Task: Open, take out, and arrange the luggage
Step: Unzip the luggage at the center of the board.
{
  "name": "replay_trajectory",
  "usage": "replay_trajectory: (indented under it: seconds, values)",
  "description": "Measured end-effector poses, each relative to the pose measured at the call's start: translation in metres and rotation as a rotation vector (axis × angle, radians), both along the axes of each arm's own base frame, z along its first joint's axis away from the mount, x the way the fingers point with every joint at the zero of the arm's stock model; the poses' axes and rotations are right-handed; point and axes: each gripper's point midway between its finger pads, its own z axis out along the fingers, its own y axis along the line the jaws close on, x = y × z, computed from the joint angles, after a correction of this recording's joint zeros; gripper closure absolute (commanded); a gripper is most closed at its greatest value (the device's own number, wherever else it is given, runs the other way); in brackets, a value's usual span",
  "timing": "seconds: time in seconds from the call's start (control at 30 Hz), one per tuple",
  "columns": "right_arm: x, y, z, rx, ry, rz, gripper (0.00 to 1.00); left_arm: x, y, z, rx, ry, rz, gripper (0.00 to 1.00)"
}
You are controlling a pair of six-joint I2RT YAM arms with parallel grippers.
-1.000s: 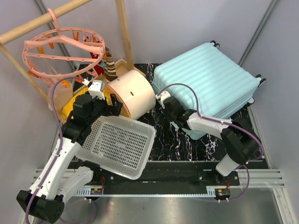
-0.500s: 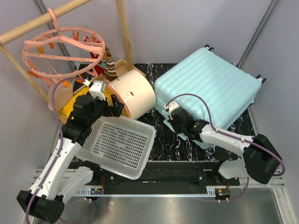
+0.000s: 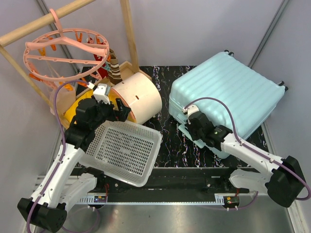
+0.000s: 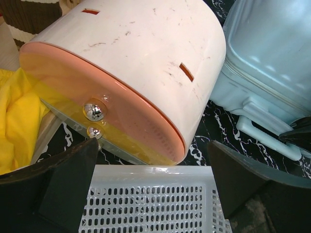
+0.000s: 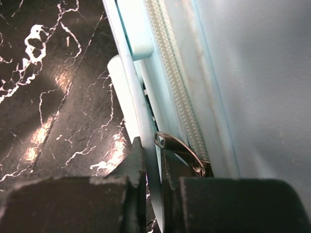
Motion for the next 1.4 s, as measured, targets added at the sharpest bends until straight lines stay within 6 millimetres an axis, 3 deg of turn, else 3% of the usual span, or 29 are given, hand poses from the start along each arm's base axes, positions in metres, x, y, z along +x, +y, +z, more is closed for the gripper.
replay_trajectory:
  seconds: [0.17, 0.2, 0.27, 0.37, 0.43, 0.53, 0.67, 0.9, 1.03, 1.2, 1.3, 1.4]
  values:
    - [-0.002, -0.001, -0.002, 0.005, 0.006, -0.014, 0.75, -0.001, -0.002, 0.001, -0.007, -0.003, -0.013, 0.01]
    - [-0.002, -0.001, -0.002, 0.009, 0.007, -0.021, 0.65, -0.001, -0.002, 0.001, -0.007, -0.003, -0.013, 0.01]
    - [-0.002, 0.0, -0.002, 0.024, 0.011, -0.038, 0.57, -0.001, -0.002, 0.001, -0.009, -0.002, -0.012, 0.01]
    - [-0.006, 0.004, 0.001, 0.064, 0.024, -0.06, 0.23, -0.001, -0.003, 0.001, -0.01, -0.002, -0.014, 0.01]
    - [-0.014, 0.017, 0.005, 0.113, 0.034, -0.039, 0.2, -0.001, -0.003, 0.001, -0.01, 0.0, -0.015, 0.01]
    - [-0.019, 0.034, 0.022, 0.231, 0.042, -0.044, 0.2, 0.0, -0.004, 0.0, -0.015, 0.004, -0.015, 0.01]
    - [-0.013, 0.037, 0.055, 0.4, -0.015, -0.162, 0.28, 0.003, -0.008, 0.004, -0.035, 0.023, -0.025, 0.01]
    - [0.006, 0.026, 0.079, 0.579, -0.121, -0.41, 0.37, 0.017, -0.015, 0.058, -0.091, -0.088, -0.027, 0.01]
    - [0.011, 0.032, 0.072, 0.613, -0.152, -0.487, 0.38, 0.02, -0.016, 0.057, -0.092, -0.091, -0.027, 0.01]
    - [0.011, 0.044, 0.04, 0.552, -0.15, -0.564, 0.38, 0.021, -0.016, 0.041, -0.083, -0.056, -0.029, 0.01]
    - [0.009, 0.037, 0.017, 0.497, -0.152, -0.613, 0.39, 0.021, -0.016, 0.038, -0.082, -0.052, -0.029, 0.01]
    - [0.011, 0.033, 0.018, 0.5, -0.187, -0.646, 0.45, 0.021, -0.017, 0.037, -0.082, -0.05, -0.03, 0.01]
